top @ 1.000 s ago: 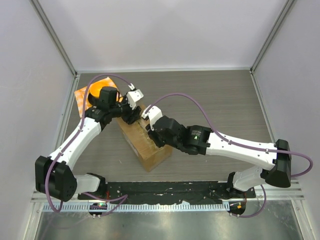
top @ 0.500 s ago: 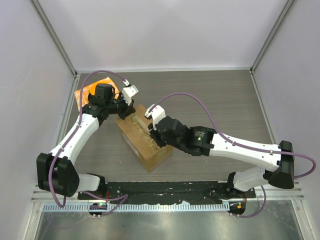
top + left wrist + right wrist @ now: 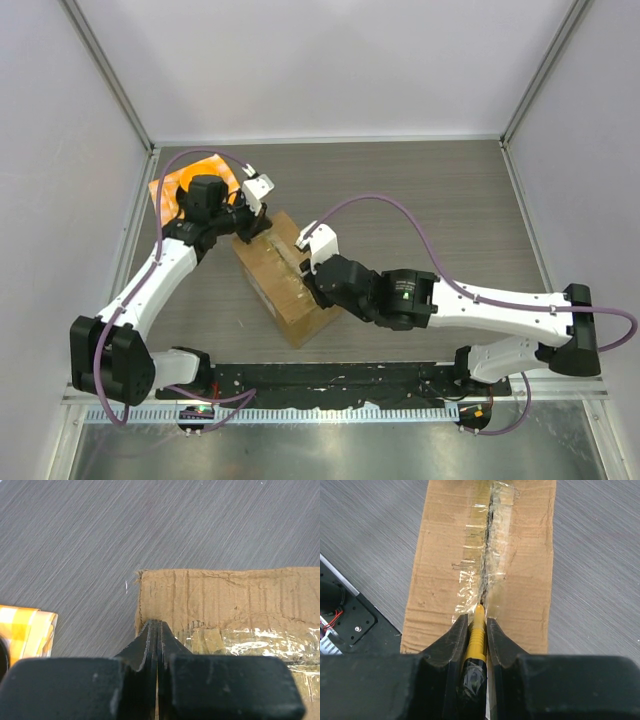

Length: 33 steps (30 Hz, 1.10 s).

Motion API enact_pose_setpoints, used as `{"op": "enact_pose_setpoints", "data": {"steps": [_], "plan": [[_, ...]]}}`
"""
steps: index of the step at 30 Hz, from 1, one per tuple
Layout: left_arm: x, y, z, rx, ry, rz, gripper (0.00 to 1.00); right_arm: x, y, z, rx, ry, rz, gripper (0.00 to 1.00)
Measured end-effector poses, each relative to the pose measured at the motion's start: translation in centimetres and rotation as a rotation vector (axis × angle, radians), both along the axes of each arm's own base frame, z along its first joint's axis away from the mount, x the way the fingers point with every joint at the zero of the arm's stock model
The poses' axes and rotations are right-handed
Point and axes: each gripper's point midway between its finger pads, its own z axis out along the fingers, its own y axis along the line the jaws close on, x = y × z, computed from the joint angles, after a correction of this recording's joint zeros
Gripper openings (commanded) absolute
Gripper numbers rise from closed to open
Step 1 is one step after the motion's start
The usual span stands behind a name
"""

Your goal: Unpack the express box

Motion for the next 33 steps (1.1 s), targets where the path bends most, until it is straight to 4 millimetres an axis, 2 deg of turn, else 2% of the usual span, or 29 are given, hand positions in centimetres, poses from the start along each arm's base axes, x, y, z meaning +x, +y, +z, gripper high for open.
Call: {"op": "enact_pose_setpoints", "data": {"steps": [7,17,21,22,26,28,30,33], "plan": [[0.5,0.1,-0.1,-0.008,-0.007,0.040,0.00,-3.4,-0.6,0.7,0.017,0.006,0.009,0.01],[0.4,0.1,-0.1,-0.022,0.010,0.062,0.00,-4.3,-1.4,0.4,0.050,0.010,-0.071,0.01],[0.6,0.1,-0.1,-0.021,0.012,0.077,0.00,-5.9,-2.4,0.7,0.063,0.029,-0.067,0.01],[1.1,0.5,-0.1,-0.002,-0.008,0.099,0.00,-6.8,-2.6,0.5,0.058,0.058,-0.044,0.01],[4.9,4.2,0.0,0.082,-0.105,0.272,0.00,-12.1,-4.5,-2.1,-0.047,0.157,0.098,0.01],[5.9,5.8,-0.5,0.127,-0.118,0.338,0.00,-12.7,-5.2,-3.0,-0.083,0.180,0.103,0.01],[6.0,7.1,-0.9,0.159,-0.110,0.382,0.00,-12.6,-5.8,-3.6,-0.112,0.187,0.092,0.01],[5.6,7.6,-1.1,0.178,-0.093,0.401,0.00,-12.3,-6.3,-3.8,-0.127,0.180,0.076,0.01]]}}
